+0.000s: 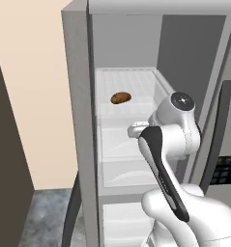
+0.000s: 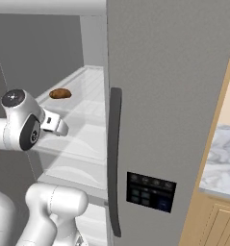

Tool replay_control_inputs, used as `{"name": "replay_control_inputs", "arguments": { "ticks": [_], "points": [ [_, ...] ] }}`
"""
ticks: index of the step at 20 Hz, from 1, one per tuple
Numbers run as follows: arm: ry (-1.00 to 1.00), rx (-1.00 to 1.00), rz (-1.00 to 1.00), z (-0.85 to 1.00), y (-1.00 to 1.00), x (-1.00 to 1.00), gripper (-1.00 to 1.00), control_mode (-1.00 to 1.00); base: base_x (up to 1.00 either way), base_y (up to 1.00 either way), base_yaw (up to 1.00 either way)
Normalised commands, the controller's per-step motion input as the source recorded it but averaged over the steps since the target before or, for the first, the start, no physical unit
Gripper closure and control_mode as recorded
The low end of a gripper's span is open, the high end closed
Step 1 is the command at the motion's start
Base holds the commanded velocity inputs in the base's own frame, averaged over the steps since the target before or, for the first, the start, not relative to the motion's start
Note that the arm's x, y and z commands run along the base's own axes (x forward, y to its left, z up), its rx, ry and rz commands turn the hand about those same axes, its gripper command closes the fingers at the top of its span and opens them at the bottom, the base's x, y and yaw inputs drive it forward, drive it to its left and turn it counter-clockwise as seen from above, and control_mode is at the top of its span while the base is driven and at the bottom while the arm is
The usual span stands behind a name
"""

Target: Take the cheese, chicken drumstick, and potato from the fridge and place them on the plate on the dining counter to create an appetizer plate.

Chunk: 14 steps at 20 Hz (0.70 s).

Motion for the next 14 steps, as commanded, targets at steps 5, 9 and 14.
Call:
{"name": "replay_control_inputs", "arguments": {
  "ticks": [5, 9, 14],
  "points": [
    [0.00, 0.09, -0.01, 0.25, -0.02, 0.01, -1.00, -1.00, 0.00, 0.00, 0.00],
    [0.00, 0.08, 0.00, 0.39, -0.08, 0.00, -1.00, -1.00, 0.00, 0.00, 0.00],
    [-0.01, 0.01, -0.03, 0.28, 0.00, 0.02, -1.00, -1.00, 0.00, 0.00, 0.00]
  ]
}}
